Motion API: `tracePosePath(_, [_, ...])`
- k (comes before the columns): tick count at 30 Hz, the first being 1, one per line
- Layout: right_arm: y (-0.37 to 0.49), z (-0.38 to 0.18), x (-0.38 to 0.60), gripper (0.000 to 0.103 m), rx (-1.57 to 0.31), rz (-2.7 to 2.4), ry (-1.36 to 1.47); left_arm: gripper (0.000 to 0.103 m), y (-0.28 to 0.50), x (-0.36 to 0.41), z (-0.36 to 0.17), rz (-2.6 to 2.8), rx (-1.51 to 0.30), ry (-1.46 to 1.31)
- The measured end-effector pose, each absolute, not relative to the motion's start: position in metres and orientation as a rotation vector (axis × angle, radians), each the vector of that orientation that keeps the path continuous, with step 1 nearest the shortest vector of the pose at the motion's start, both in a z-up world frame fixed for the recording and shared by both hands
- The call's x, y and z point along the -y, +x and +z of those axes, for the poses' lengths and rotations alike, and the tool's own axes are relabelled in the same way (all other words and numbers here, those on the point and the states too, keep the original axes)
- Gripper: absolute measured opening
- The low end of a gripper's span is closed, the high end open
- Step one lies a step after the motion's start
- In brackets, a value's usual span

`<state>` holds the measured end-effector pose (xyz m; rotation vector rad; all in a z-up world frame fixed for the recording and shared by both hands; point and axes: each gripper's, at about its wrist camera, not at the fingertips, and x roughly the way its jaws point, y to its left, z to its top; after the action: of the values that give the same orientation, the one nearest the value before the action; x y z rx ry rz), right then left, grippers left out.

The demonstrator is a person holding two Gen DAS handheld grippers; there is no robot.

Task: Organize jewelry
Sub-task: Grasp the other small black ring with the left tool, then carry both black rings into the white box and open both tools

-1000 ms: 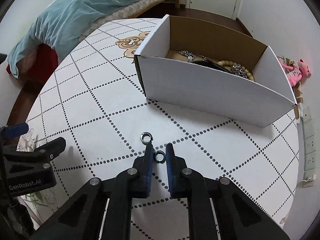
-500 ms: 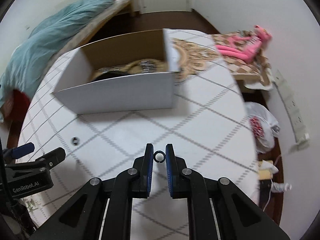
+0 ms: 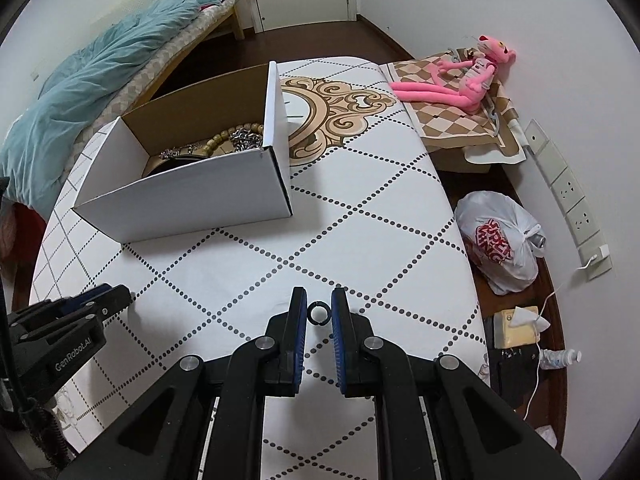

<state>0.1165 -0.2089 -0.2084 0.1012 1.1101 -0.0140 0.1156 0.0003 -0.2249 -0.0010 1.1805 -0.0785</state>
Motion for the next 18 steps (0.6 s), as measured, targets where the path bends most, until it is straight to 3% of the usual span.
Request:
tracePosePath(8, [0.112, -0.200, 0.211, 0.013, -1.095, -0.012, 0.092, 0.009, 0.111, -0.001, -0.212, -0.093, -1.130, -0.004])
tracePosePath(18, [0.113, -0.156, 0.207, 0.013, -1.015, 0.036, 0.129, 0.009, 0.101, 0.006, -0.152, -0.149, -1.003, 0.000])
